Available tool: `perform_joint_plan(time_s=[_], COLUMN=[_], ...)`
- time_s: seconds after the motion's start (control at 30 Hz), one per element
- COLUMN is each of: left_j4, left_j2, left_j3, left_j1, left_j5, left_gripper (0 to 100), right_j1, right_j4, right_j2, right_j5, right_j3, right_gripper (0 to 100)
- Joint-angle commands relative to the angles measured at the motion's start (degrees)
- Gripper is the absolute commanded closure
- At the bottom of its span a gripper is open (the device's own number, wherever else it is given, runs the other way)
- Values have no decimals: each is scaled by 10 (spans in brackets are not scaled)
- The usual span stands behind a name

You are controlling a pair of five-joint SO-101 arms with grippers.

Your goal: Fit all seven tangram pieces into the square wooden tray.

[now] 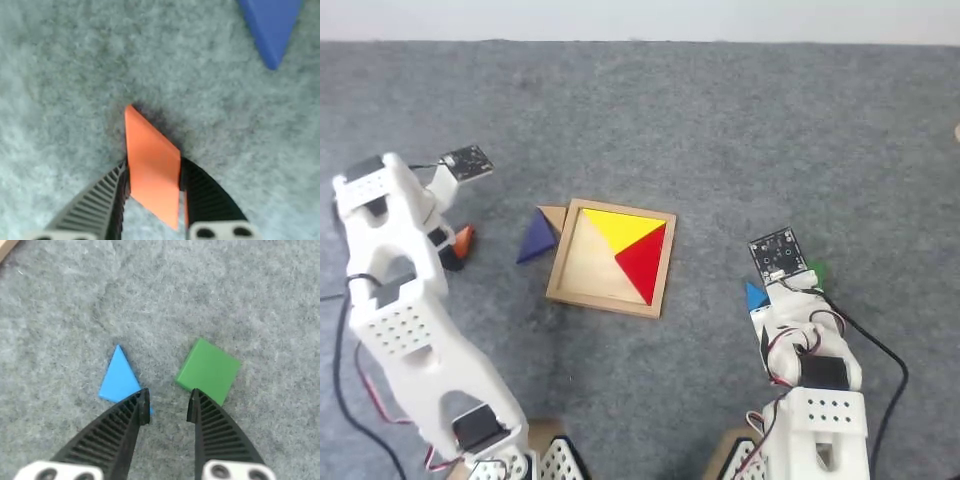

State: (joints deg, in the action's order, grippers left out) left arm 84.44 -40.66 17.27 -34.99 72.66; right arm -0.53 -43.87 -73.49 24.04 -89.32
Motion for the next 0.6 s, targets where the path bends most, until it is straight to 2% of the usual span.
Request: perform_joint_plan(time_s=[0.0, 0.3, 0.4, 0.57], left_j4=[26, 159, 161, 162], left_j2=[1, 1, 1, 1], left_j3=[63, 186, 200, 182], left_j1=[-13, 19, 41, 124], left_j5=[-36, -145, -219, -377], left_gripper=[987, 987, 987, 987], right_j1=[4, 2, 2, 1], right_j4=[11, 11, 11, 9], right_j2=[-9, -9, -9, -9], right_j5=[7, 7, 7, 7], right_j3=[3, 3, 3, 4], right_gripper=[854, 854, 854, 854])
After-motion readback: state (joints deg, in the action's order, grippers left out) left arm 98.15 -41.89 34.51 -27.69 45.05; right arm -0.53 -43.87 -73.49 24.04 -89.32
